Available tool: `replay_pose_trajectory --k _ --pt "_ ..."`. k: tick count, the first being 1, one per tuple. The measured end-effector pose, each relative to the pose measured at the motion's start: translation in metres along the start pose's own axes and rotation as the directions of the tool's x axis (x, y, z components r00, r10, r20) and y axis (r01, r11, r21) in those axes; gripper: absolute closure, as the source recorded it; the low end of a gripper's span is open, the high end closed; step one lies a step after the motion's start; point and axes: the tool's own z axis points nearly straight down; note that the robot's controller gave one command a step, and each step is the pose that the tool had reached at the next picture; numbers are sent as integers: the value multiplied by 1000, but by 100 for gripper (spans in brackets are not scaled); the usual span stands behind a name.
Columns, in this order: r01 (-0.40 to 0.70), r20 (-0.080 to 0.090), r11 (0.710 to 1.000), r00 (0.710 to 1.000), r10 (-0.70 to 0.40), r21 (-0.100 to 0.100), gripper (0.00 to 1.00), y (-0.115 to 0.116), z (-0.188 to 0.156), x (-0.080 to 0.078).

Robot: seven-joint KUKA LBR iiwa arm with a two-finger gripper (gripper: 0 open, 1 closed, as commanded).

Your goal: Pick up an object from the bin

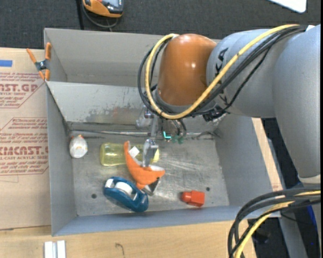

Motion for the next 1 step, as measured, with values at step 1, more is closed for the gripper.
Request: replay_pose_trajectory --k 1 --pt "-1 8 1000 1000 1 0 0 0 -5 -2"
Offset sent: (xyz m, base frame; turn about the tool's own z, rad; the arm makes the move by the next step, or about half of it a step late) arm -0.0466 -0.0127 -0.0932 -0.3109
